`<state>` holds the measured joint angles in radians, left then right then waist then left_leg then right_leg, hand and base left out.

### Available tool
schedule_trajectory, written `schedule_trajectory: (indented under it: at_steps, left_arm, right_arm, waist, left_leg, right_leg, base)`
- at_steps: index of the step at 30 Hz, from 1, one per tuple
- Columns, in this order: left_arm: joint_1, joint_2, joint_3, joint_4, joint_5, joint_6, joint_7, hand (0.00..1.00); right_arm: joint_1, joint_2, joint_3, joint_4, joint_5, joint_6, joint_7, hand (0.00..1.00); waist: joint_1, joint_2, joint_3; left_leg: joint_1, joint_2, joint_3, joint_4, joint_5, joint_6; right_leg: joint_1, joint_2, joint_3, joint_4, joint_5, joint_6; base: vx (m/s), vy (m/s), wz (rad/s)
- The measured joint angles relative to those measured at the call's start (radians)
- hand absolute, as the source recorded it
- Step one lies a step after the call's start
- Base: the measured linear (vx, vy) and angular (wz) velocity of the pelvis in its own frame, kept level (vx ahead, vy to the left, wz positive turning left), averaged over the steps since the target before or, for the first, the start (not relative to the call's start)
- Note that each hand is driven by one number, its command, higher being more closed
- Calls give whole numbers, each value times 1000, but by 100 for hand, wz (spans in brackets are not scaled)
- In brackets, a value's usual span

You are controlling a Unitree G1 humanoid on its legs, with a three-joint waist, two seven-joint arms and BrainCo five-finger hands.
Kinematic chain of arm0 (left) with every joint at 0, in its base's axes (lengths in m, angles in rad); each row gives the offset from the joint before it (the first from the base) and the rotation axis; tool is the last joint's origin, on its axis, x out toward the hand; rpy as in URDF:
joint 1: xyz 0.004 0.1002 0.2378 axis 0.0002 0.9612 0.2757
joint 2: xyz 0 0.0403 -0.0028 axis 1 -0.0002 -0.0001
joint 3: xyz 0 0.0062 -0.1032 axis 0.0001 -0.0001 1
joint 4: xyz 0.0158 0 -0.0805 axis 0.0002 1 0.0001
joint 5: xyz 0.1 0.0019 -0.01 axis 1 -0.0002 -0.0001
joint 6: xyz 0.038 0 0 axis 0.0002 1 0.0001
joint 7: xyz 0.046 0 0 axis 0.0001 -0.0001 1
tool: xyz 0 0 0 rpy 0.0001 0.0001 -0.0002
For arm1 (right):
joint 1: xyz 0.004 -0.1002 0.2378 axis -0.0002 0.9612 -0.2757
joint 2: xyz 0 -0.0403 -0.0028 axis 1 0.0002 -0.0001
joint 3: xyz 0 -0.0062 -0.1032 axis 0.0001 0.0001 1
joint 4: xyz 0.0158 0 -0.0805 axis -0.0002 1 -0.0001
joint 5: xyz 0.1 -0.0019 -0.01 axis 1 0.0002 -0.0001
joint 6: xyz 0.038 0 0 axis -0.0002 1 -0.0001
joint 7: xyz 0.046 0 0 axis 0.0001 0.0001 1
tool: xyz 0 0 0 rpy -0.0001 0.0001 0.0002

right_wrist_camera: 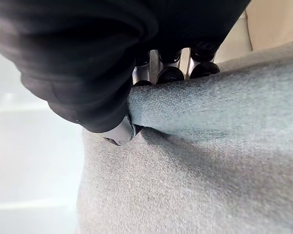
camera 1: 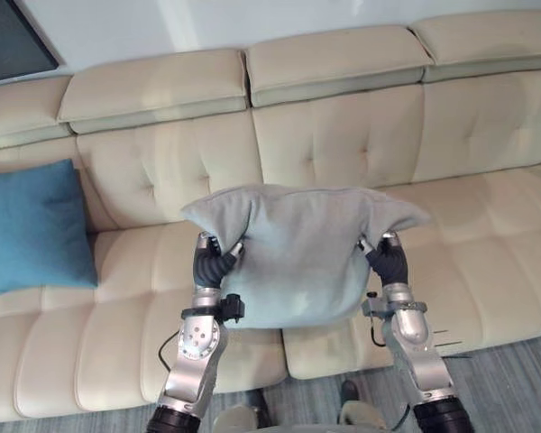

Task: Pick up cushions and gather them together orderly.

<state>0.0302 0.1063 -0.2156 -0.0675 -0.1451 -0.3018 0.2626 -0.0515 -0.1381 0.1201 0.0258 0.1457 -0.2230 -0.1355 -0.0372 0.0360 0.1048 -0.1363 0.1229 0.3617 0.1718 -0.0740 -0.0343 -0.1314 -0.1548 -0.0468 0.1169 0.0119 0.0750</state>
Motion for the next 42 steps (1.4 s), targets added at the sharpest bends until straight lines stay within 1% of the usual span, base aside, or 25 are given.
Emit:
schedule_trajectory:
  at_steps: [1, 2, 3, 4, 5, 7, 8, 9, 10, 12, 14, 15, 16, 17, 19, 21, 22, 23, 27, 28, 31, 34, 39, 42]
  left_arm:
    - [-88, 7, 26, 32, 1, -1, 8, 100]
    - [-174, 33, 28, 69, 12, -1, 55, 100]
    - [-297, 62, 37, 118, 23, -1, 111, 100]
    - [-349, 77, 43, 144, 25, -1, 132, 100]
    - [-417, 89, 61, 182, 31, 4, 164, 100]
    - [-506, 115, 77, 235, 41, 5, 209, 100]
    - [-541, 121, 81, 257, 43, 6, 223, 100]
    - [-613, 136, 92, 310, 44, 6, 247, 100]
    - [-691, 153, 102, 368, 45, 8, 262, 100]
    - [-809, 183, 103, 447, 49, 10, 282, 100]
    - [-988, 217, 113, 543, 58, 11, 308, 100]
    - [-1027, 227, 116, 563, 60, 11, 310, 100]
    - [-1117, 248, 134, 611, 61, 11, 313, 100]
    - [-1157, 253, 140, 635, 61, 12, 313, 100]
    - [-1308, 261, 143, 759, 59, 12, 310, 100]
    - [-1380, 267, 143, 824, 55, 13, 306, 100]
    - [-1408, 277, 141, 849, 52, 13, 305, 100]
    - [-1424, 281, 141, 867, 49, 13, 304, 100]
    - [-1457, 285, 141, 901, 29, 12, 282, 100]
    - [-1466, 285, 141, 901, 29, 9, 281, 0]
    - [-1477, 283, 149, 902, 20, 5, 273, 0]
    - [-1477, 270, 177, 900, 4, -11, 263, 0]
    - [-1421, 261, 202, 859, -14, -14, 262, 0]
    - [-1357, 286, 210, 802, -20, -15, 252, 0]
  right_arm:
    - [-118, 20, 7, 52, -1, -1, -20, 100]
    - [-220, 24, 20, 102, -13, -6, -60, 100]
    - [-367, 29, 24, 168, -37, -7, -106, 100]
    - [-426, 27, 24, 195, -40, -7, -123, 100]
    - [-502, 22, 26, 227, -47, -6, -149, 100]
    - [-570, 22, 26, 238, -80, -6, -176, 100]
    - [-593, 22, 26, 245, -84, -6, -184, 100]
    - [-655, 22, 24, 290, -107, -6, -206, 100]
    - [-722, 21, 16, 337, -119, -5, -221, 100]
    - [-827, 20, -3, 403, -122, 0, -241, 100]
    - [-977, 10, -33, 460, -154, 5, -276, 100]
    - [-1014, 9, -40, 474, -156, 5, -280, 100]
    - [-1098, 1, -56, 510, -159, 7, -295, 100]
    - [-1134, 1, -68, 528, -165, 8, -303, 100]
    - [-1268, -13, -111, 635, -187, 12, -325, 100]
    - [-1326, -25, -114, 675, -187, 13, -337, 100]
    - [-1366, -30, -115, 709, -187, 14, -345, 100]
    - [-1391, -35, -114, 727, -187, 14, -346, 100]
    - [-1436, -64, -109, 755, -187, 15, -342, 100]
    - [-1443, -69, -110, 755, -187, 15, -343, 0]
    - [-1455, -87, -110, 758, -186, 13, -343, 0]
    - [-1455, -108, -112, 754, -182, 12, -341, 0]
    - [-1439, -123, -110, 738, -145, 12, -339, 0]
    - [-1390, -175, -109, 679, -115, 12, -304, 0]
  waist:
    - [3, -6, 10]
    - [6, -4, 3]
    - [8, -16, 21]
    - [8, -19, 38]
    - [13, -16, 52]
    - [27, -15, 86]
    - [27, -14, 94]
    - [31, -12, 98]
    - [32, -10, 112]
    - [36, -9, 160]
    - [51, -6, 213]
    - [50, -5, 225]
    - [50, -3, 256]
    - [48, -2, 267]
    - [39, 2, 300]
    - [35, 4, 302]
    - [32, 4, 307]
    - [31, 5, 314]
    - [42, 7, 345]
    - [45, 7, 346]
    - [44, 10, 353]
    - [47, 10, 353]
    - [48, 10, 353]
    - [49, 10, 353]
  left_leg:
    - [-53, 3, 10, 19, 5, 8]
    - [-110, 16, 13, 46, 9, 11]
    - [-174, 16, 14, 58, 19, 21]
    - [-189, 14, 14, 60, 35, 25]
    - [-223, 15, 9, 57, 49, 28]
    - [-258, 14, -4, 55, 66, 26]
    - [-273, 15, -9, 54, 71, 24]
    - [-310, 15, -21, 50, 91, 24]
    - [-333, 14, -31, 35, 111, 21]
    - [-340, 10, -38, 10, 140, 21]
    - [-373, -1, -43, -45, 190, 17]
    - [-382, -4, -45, -61, 206, 18]
    - [-395, -12, -50, -104, 242, 20]
    - [-404, -15, -58, -121, 265, 23]
    - [-435, -20, -76, -165, 313, 29]
    - [-470, -22, -88, -186, 334, 18]
    - [-484, -23, -89, -212, 351, 19]
    - [-495, -23, -90, -221, 360, 10]
    - [-525, -21, -97, -227, 366, 3]
    - [-535, -20, -99, -227, 366, 3]
    - [-547, -21, -100, -227, 366, 3]
    - [-565, -21, -101, -226, 366, 3]
    - [-576, -16, -99, -222, 366, 2]
    - [-576, -15, -96, -210, 365, 2]
  right_leg:
    - [-45, 6, 17, 4, 22, 3]
    - [-103, 14, 36, 2, 45, -6]
    - [-158, 11, 43, -4, 54, -2]
    - [-172, 7, 46, -9, 65, 11]
    - [-199, 9, 47, -19, 84, 9]
    - [-225, 9, 46, -20, 85, 11]
    - [-237, 11, 43, -20, 85, 11]
    - [-270, 13, 36, -17, 90, 18]
    - [-293, 15, 25, -16, 99, 16]
    - [-307, 18, 17, -14, 107, 10]
    - [-365, 20, 17, -6, 120, 10]
    - [-380, 20, 15, -5, 128, 10]
    - [-410, 20, 9, -3, 137, 10]
    - [-425, 19, 2, 0, 141, 9]
    - [-465, 17, -19, 4, 148, 6]
    - [-502, 16, -33, 4, 151, 5]
    - [-526, 16, -37, 6, 152, 4]
    - [-542, 15, -39, 8, 152, 4]
    - [-584, 15, -38, 27, 151, 4]
    - [-596, 15, -38, 32, 151, 4]
    - [-612, 13, -38, 44, 140, 9]
    - [-645, 12, -37, 81, 124, 4]
    - [-669, 12, -34, 109, 118, 0]
    - [-668, 12, -31, 117, 117, 0]
  base:
    - [-166, 32, -24]
    - [-241, 39, -27]
    - [-232, 28, -11]
    - [-255, 5, 4]
    - [-213, -2, 11]
    - [-175, -7, 18]
    - [-152, -26, 27]
    - [-155, -42, 28]
    - [-150, -45, 26]
    - [-150, -35, 16]
    - [-168, -30, 9]
    - [-160, -38, 10]
    - [-131, -32, 13]
    - [-139, -36, 21]
    - [-98, -28, 23]
    - [-72, -25, 16]
    - [-46, -16, 10]
    - [-18, -8, 4]
    - [0, 0, 0]
    - [0, 0, 0]
    - [3, 5, 3]
    - [-5, 3, 3]
    - [-31, -3, -1]
    - [-43, -21, 0]
